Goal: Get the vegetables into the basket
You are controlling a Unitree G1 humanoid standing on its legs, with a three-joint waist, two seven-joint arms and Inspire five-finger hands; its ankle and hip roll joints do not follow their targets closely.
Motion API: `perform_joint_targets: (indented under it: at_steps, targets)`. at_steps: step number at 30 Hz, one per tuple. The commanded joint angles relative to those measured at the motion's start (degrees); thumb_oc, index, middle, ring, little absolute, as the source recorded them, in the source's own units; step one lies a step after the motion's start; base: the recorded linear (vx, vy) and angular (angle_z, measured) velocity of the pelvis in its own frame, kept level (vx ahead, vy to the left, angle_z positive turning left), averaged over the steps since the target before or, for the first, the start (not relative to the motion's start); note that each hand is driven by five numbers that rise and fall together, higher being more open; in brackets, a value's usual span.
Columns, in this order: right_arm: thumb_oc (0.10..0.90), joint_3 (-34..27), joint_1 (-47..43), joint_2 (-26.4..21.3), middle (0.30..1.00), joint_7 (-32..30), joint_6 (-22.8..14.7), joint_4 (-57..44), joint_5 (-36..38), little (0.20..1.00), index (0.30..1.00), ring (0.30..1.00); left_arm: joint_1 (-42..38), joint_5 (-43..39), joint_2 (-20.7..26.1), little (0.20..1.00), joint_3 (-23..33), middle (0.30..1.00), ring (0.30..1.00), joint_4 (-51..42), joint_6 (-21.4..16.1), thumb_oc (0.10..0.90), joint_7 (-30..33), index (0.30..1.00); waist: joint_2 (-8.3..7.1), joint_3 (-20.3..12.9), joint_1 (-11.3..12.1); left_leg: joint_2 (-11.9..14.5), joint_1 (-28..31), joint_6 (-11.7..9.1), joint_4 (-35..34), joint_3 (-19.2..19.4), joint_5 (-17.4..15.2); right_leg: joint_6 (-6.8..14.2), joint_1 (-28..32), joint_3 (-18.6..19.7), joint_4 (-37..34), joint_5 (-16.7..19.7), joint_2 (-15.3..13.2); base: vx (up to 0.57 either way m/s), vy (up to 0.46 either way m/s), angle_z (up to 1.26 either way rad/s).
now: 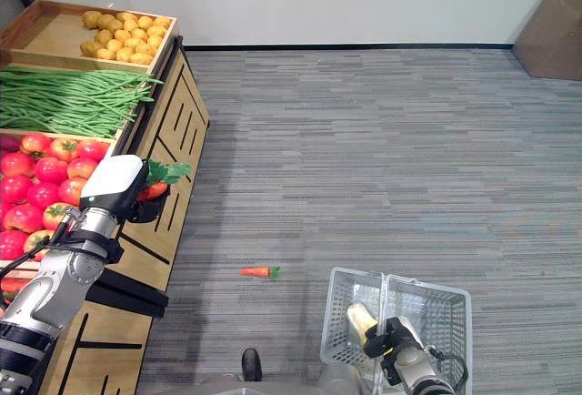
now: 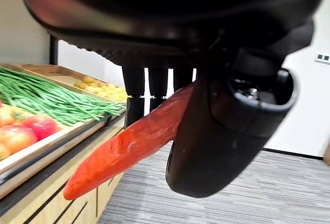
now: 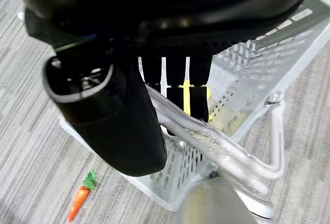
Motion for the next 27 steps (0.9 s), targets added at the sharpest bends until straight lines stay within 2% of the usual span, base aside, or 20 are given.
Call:
perform_joint_targets:
  at_steps: [1, 8, 12, 16, 17, 20, 27]
  targets:
    - [0.400, 0.71, -5.38, -2.69, 0.300, -1.38, -2.43, -4.14, 1.38, 0.300, 0.300, 0.300, -6.40, 1.78, 2.89, 0.300, 0.26, 0.300, 0.300, -4.46, -2.01, 0.400, 1.20, 0.300, 0.40, -1.86, 0.94, 1.38, -0.25, -0.89, 6.66, -0.44, -8.03, 1.48, -2.26, -0.90, 6.72, -4.64, 0.52, 0.04, -0.001, -0.03]
    - [0.400, 2.66, -8.93, -4.56, 0.300, -0.77, -2.76, -14.33, 1.75, 0.300, 0.300, 0.300, -9.27, 3.11, 2.21, 0.300, -5.84, 0.300, 0.300, -2.74, -2.81, 0.400, -1.78, 0.300, 1.41, -2.41, 0.43, 1.70, 1.12, -1.30, 5.81, -0.80, -7.80, 1.02, -1.12, -1.41, 5.92, -5.02, 0.89, 0.01, -0.003, -0.01]
    - [0.400, 4.15, -11.39, -5.86, 0.300, -1.07, -3.26, -20.74, 2.29, 0.300, 0.300, 0.300, -13.70, 4.25, 0.16, 0.300, -11.75, 0.300, 0.300, -0.51, -3.37, 0.400, -3.02, 0.300, 2.30, -2.97, 0.19, 2.08, 1.47, -1.85, 3.85, -1.49, -6.30, 0.77, -0.56, -2.23, 5.31, -5.16, 1.19, 0.00, -0.024, 0.04]
    - [0.400, 5.30, -12.95, -6.16, 0.300, -0.74, -3.17, -22.83, 2.10, 0.300, 0.300, 0.300, -16.68, 5.24, -1.38, 0.300, -15.28, 0.300, 0.300, 0.33, -3.84, 0.400, -3.89, 0.300, 2.76, -3.15, 0.13, 2.20, 1.24, -2.23, 2.70, -2.12, -5.23, 0.61, -0.43, -3.12, 4.83, -5.15, 1.25, 0.00, -0.028, 0.08]
    - [0.400, 6.73, -15.07, -5.92, 0.300, -0.62, -3.21, -24.88, 2.35, 0.300, 0.300, 0.300, -18.77, 5.82, -2.98, 0.300, -18.20, 0.300, 0.300, 0.97, -4.08, 0.400, -4.52, 0.300, 3.07, -3.31, -0.11, 2.28, 1.09, -2.34, 2.35, -2.38, -4.98, 0.50, -0.44, -3.51, 4.75, -5.23, 1.25, 0.02, -0.048, 0.18]
    - [0.400, 8.91, -17.40, -4.79, 0.300, -0.27, -3.69, -28.27, 3.50, 0.300, 0.300, 0.300, -21.42, 6.34, -6.22, 0.300, -22.17, 0.300, 0.300, 2.49, -4.38, 0.400, -5.46, 0.300, 3.74, -3.22, -0.49, 2.23, 1.02, -2.36, 2.72, -2.52, -5.25, 0.27, -0.33, -3.63, 4.88, -5.52, 1.30, 0.03, -0.031, 0.09]
    - [0.400, 11.91, -22.03, -3.59, 0.300, -1.31, -4.32, -34.54, 3.64, 0.300, 0.300, 0.300, -24.41, 7.87, -12.83, 0.300, -28.41, 0.300, 0.300, 7.88, -4.49, 0.400, -6.35, 0.300, 5.40, -3.12, -1.27, 2.31, 0.67, -2.56, 3.06, -2.16, -5.32, 0.02, -0.52, -3.31, 4.11, -5.38, 1.44, 0.02, -0.013, -0.04]
